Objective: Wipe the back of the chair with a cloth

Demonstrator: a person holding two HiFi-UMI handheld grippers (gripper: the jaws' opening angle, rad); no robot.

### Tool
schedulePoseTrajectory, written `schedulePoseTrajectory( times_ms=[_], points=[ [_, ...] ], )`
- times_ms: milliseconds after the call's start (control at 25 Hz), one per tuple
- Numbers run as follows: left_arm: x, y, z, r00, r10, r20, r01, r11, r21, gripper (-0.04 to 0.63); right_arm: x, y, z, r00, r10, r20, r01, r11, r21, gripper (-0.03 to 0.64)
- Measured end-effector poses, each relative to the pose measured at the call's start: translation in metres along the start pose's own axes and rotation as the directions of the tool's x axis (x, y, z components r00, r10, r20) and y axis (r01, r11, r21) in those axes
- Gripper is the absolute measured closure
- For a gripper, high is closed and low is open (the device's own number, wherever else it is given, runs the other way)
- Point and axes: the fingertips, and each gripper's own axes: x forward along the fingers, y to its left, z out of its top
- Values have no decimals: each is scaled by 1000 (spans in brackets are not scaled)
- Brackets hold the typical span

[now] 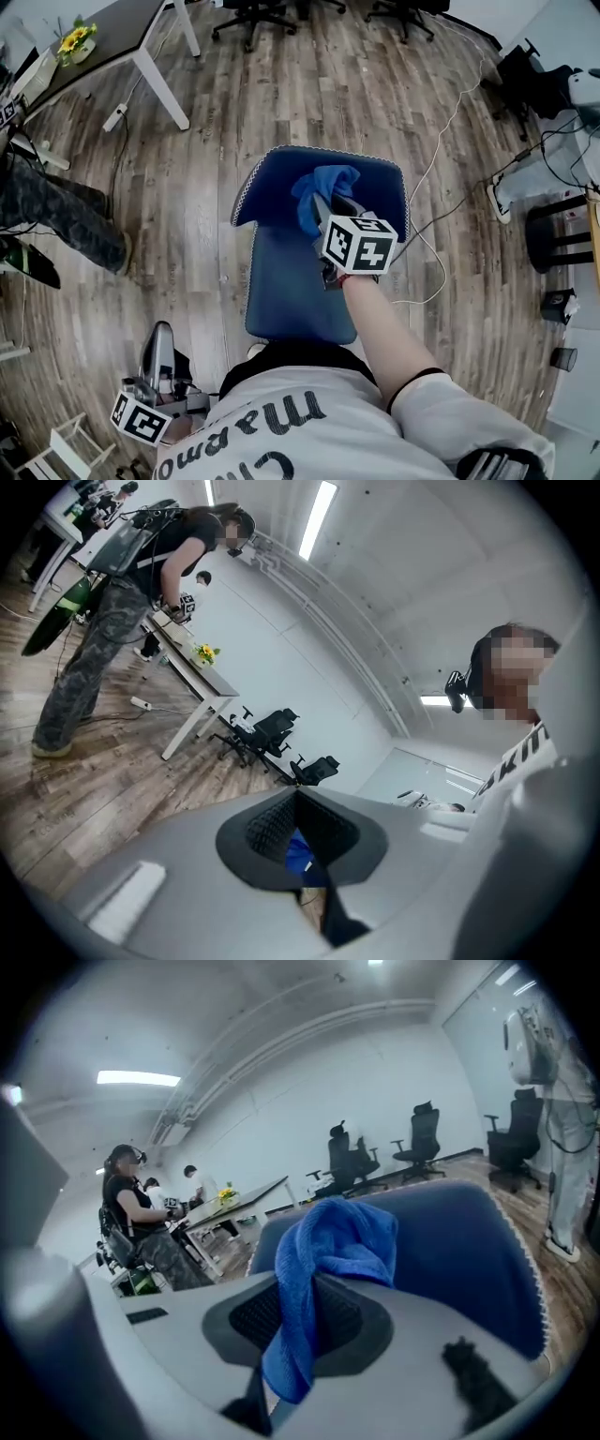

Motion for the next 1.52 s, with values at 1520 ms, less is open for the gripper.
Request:
schedulePoseTrajectory(
  times_ms=[1520],
  points=[
    [33,-9,-8,999,34,-30,-33,999,32,588,17,-95,-20,997,-68,-36,72,985,159,540]
  ],
)
